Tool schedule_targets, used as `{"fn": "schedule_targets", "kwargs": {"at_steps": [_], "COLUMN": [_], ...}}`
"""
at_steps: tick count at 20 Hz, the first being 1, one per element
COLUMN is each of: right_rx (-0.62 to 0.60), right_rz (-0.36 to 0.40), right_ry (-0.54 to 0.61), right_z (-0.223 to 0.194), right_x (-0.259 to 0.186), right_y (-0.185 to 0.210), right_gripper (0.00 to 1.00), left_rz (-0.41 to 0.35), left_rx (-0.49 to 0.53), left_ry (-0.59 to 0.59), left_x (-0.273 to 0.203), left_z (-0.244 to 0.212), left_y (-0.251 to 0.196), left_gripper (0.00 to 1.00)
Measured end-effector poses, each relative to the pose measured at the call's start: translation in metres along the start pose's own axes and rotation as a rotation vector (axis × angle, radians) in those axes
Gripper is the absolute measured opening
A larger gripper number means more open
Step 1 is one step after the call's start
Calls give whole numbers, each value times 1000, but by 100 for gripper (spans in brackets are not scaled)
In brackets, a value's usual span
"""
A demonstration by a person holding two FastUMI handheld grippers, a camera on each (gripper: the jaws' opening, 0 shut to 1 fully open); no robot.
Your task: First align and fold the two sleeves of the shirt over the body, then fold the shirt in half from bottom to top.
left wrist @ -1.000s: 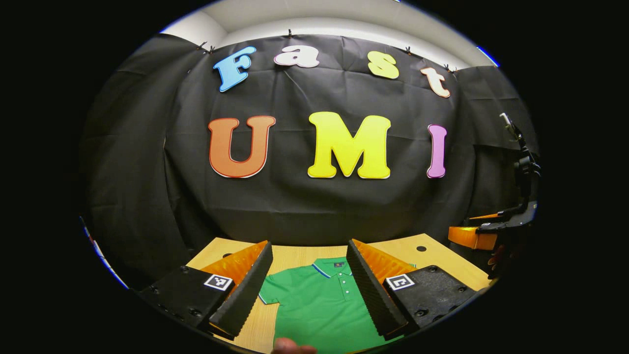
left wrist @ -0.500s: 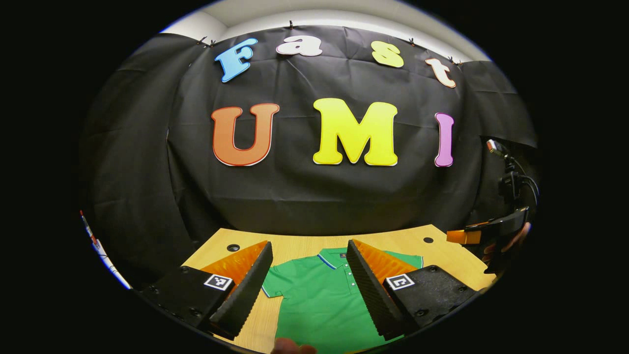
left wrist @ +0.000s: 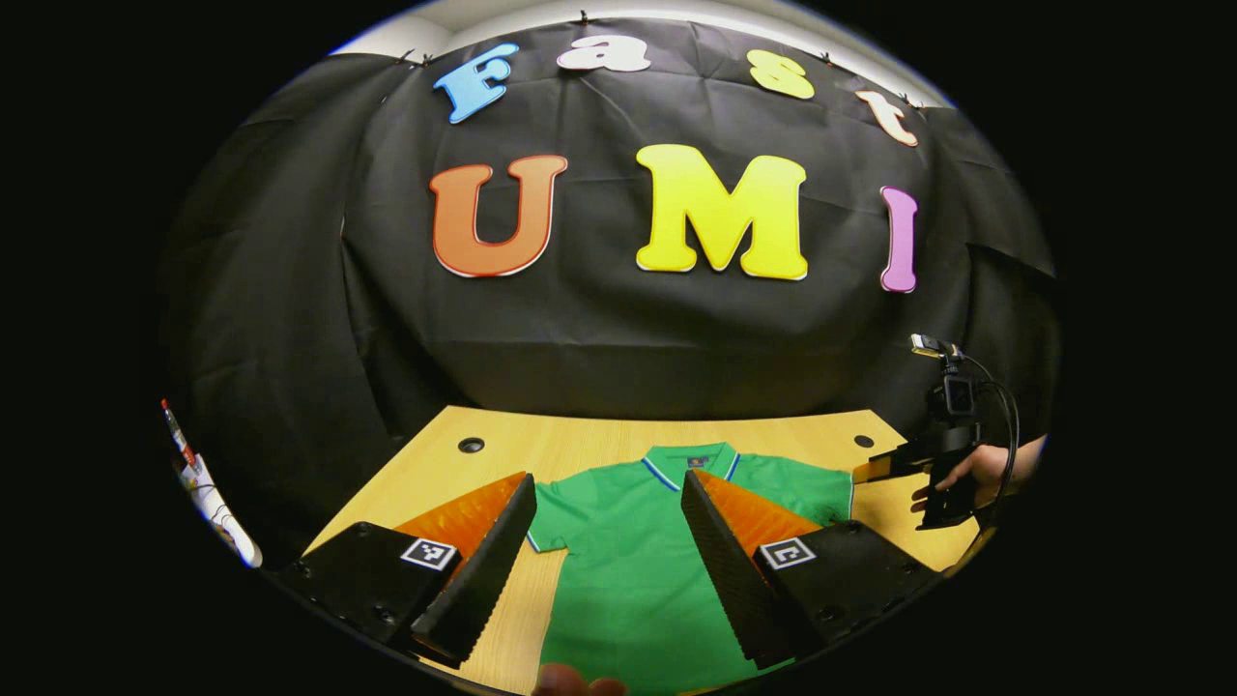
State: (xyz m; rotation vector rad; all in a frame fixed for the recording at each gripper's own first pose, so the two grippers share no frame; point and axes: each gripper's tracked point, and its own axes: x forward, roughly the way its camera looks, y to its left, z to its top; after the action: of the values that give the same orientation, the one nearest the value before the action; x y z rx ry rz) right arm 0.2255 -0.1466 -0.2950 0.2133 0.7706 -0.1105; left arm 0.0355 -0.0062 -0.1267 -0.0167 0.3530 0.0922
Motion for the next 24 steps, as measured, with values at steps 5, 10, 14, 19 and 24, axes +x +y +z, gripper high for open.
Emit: {"fn": "schedule_targets", "kwargs": {"at_steps": [5, 10, 14, 19, 24], "right_rx": [-37, -53, -58, -58, -82], "right_rz": [-32, -69, -20, -2, -32], "right_ry": [71, 80, 101, 96, 100], "right_z": [-12, -7, -14, -12, -9], "right_x": [53, 78, 83, 87, 87], "right_y": [-6, -17, -6, -7, -1], "right_gripper": [93, 91, 80, 69, 7], "left_rz": [41, 77, 95, 88, 85], "left_rx": [5, 4, 9, 0, -5], "left_ry": [70, 107, 116, 124, 118], "left_x": [5, 9, 13, 16, 16], "left_z": [-26, -38, -39, -40, -41], "left_y": [8, 17, 22, 23, 29], "left_gripper": [98, 98, 98, 98, 98]}}
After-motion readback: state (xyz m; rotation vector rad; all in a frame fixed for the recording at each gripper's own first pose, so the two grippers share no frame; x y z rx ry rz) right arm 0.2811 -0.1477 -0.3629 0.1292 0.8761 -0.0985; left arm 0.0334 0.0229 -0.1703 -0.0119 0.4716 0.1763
